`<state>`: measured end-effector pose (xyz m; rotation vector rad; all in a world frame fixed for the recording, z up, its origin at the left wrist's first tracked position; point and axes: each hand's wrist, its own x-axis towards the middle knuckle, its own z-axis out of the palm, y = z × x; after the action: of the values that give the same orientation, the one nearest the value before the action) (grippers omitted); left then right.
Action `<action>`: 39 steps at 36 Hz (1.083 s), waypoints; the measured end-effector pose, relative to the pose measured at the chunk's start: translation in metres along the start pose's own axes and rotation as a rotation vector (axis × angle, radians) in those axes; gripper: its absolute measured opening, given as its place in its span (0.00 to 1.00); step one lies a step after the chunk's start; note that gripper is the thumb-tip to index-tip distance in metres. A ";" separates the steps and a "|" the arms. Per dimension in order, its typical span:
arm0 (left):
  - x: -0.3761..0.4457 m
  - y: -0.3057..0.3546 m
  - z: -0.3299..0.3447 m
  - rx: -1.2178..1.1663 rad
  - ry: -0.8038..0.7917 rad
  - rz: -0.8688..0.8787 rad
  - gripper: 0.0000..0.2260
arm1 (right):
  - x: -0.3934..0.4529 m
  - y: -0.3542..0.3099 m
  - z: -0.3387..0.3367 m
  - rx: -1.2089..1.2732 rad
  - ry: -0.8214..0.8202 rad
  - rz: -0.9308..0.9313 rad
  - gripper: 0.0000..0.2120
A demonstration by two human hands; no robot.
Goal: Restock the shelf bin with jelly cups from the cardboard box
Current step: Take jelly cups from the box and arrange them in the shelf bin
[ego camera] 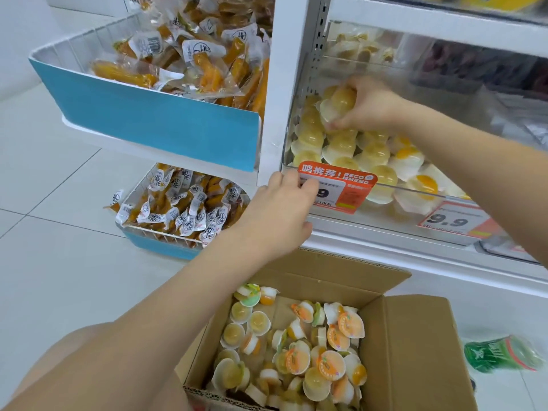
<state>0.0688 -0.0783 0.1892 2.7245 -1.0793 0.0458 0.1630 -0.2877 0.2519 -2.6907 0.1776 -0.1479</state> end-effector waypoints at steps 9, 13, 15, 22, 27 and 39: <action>0.000 0.004 -0.001 -0.003 0.011 -0.007 0.19 | 0.000 0.010 0.011 0.009 0.037 0.009 0.38; 0.000 0.005 0.000 0.009 0.016 -0.003 0.18 | -0.001 0.010 0.010 0.039 0.038 -0.001 0.36; -0.001 0.005 0.001 0.009 0.014 0.000 0.18 | -0.001 0.010 0.010 0.045 0.036 0.001 0.36; 0.000 0.005 0.002 0.010 0.016 0.001 0.18 | -0.001 0.010 0.015 0.140 -0.002 0.027 0.36; 0.000 0.004 0.003 0.014 0.022 0.003 0.18 | -0.001 0.014 0.021 0.186 0.006 0.035 0.35; -0.002 0.006 0.001 0.032 0.022 -0.002 0.18 | -0.014 0.023 0.022 0.143 0.107 -0.037 0.39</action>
<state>0.0637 -0.0815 0.1890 2.7464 -1.0783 0.0934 0.1493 -0.2974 0.2209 -2.5456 0.1441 -0.3051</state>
